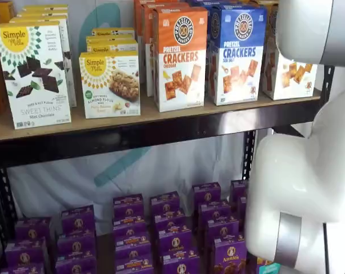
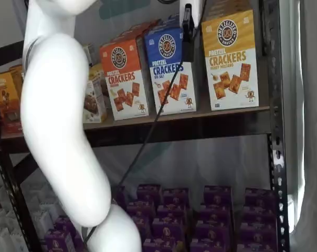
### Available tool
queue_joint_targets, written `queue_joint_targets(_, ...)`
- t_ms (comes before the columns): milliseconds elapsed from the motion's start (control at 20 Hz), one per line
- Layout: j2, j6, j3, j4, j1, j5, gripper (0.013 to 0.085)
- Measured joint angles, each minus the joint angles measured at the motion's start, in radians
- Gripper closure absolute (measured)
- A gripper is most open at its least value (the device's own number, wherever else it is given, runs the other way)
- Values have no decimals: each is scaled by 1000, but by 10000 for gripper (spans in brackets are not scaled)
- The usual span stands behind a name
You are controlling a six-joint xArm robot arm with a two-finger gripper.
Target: Retrieve the yellow and white box located on the top shelf, the sixth one from the left
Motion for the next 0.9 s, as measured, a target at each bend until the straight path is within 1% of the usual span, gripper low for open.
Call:
queue_joint_targets(50,-1,1,2,-21,11,-3,130)
queue_joint_targets(100,-9,8,13,-83,47,-14,130)
queue_joint_targets(150,-20,16,30,-129,75,-27,130)
queue_joint_targets(250,-31,26,51,-147,90,-40,130)
queue_joint_targets(450,-43,36,75,-143,98,-54,130)
queue_joint_targets(600,-39,39,68,-117,91,-52,130)
queue_joint_targets(750,-20,40,33,-86,79,-41,130)
queue_joint_targets(900,16,42,-30,-53,64,-15,130)
